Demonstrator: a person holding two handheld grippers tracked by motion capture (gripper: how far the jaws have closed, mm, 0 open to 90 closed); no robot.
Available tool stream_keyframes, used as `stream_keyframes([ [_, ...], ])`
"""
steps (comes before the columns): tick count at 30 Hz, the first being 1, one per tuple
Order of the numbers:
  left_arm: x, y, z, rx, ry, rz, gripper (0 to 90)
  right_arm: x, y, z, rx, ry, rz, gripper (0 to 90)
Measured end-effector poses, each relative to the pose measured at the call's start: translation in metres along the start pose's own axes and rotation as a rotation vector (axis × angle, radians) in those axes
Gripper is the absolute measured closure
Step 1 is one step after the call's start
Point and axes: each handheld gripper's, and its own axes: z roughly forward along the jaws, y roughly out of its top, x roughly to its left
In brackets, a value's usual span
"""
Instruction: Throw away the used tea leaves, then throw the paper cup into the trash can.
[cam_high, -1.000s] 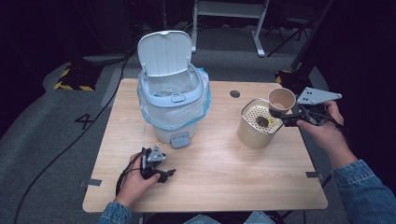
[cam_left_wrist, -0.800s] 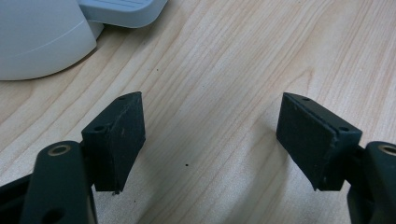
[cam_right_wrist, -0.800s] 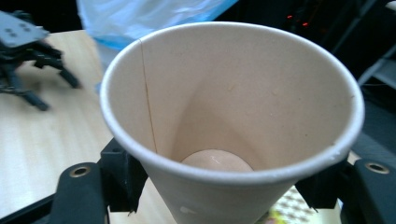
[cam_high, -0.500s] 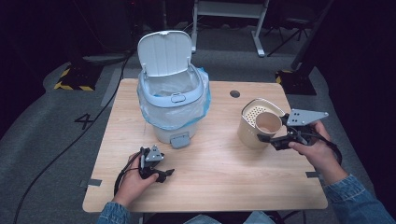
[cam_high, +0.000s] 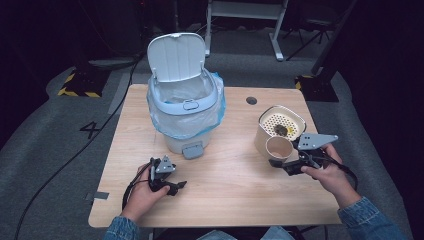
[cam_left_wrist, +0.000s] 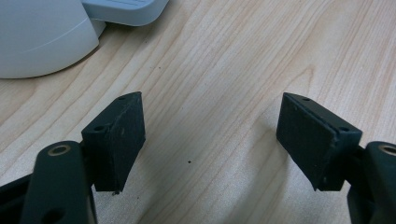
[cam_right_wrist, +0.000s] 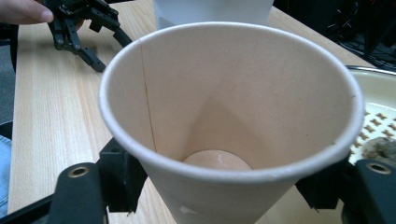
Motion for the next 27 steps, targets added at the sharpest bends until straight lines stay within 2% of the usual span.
stream_keyframes([
  [7, 0.0, 0.0, 0.0, 0.001, 0.001, 0.0, 24.0, 0.002, 0.002, 0.007, -0.027, 0.044, 0.022, 29.7],
  [12, 0.0, 0.0, 0.0, 0.0, 0.0, -0.001, 24.0, 0.001, 0.012, 0.015, -0.042, 0.06, 0.014, 29.7],
  [20, 0.0, 0.0, 0.0, 0.0, 0.0, 0.0, 24.0, -0.003, 0.046, 0.027, -0.059, 0.094, -0.015, 29.8],
  [25, 0.0, 0.0, 0.0, -0.001, 0.001, 0.001, 24.0, -0.014, 0.072, 0.032, -0.077, 0.109, -0.022, 29.8],
  [27, 0.0, 0.0, 0.0, 0.0, 0.0, 0.0, 24.0, -0.021, 0.082, 0.033, -0.073, 0.129, -0.023, 29.8],
])
